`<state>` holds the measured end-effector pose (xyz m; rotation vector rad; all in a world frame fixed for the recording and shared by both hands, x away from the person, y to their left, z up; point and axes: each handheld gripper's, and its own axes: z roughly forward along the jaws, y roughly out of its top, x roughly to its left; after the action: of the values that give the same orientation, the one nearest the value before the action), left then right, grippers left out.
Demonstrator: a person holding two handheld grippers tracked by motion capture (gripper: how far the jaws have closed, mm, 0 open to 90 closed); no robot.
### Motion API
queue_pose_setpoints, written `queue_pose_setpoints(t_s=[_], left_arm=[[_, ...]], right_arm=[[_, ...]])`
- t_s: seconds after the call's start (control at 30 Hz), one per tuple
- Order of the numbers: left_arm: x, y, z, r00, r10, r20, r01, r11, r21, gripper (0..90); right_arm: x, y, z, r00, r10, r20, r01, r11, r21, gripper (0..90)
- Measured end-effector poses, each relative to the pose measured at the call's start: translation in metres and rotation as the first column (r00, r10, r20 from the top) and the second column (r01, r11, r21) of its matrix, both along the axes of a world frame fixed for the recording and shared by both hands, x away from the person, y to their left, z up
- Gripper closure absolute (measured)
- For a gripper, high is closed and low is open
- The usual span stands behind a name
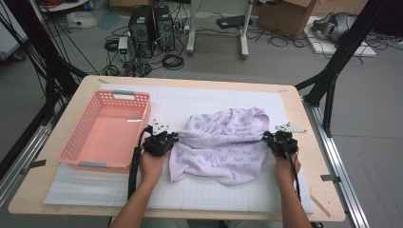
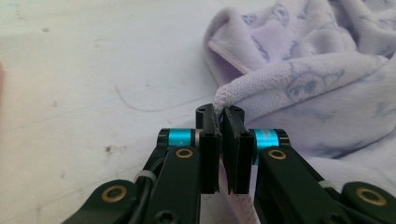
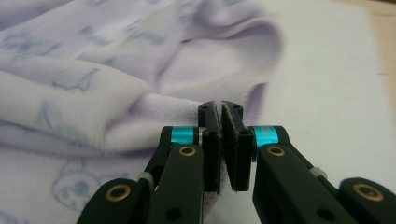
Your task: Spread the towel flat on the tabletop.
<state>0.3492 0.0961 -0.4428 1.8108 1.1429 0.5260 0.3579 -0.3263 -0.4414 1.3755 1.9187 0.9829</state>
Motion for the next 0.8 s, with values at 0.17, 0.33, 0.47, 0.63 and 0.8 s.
queue_pose_setpoints(t_s=[0.17, 0.33, 0.47, 0.63, 0.8], left_arm=[[-0.007, 0.000, 0.006, 0.9991, -0.039, 0.015, 0.039, 0.9977, -0.055, 70.3], [-0.030, 0.006, 0.013, 0.9906, -0.131, 0.039, 0.135, 0.9846, -0.111, 45.6], [-0.048, 0.011, 0.006, 0.9817, -0.190, 0.003, 0.189, 0.9753, -0.114, 44.2], [-0.070, 0.016, -0.002, 0.9738, -0.226, -0.024, 0.221, 0.9670, -0.126, 44.0], [-0.089, 0.017, -0.005, 0.9661, -0.256, -0.034, 0.250, 0.9603, -0.124, 45.2]], right_arm=[[-0.002, -0.007, 0.005, 0.9994, -0.035, 0.002, 0.035, 0.9972, 0.066, 75.8], [-0.025, -0.010, 0.021, 0.9981, 0.030, 0.054, -0.035, 0.9938, 0.106, 67.7], [-0.054, -0.016, 0.023, 0.9943, 0.087, 0.063, -0.094, 0.9883, 0.120, 67.9], [-0.085, -0.022, 0.016, 0.9910, 0.130, 0.030, -0.133, 0.9857, 0.104, 68.7], [-0.109, -0.025, 0.005, 0.9878, 0.154, -0.021, -0.150, 0.9807, 0.125, 72.1]])
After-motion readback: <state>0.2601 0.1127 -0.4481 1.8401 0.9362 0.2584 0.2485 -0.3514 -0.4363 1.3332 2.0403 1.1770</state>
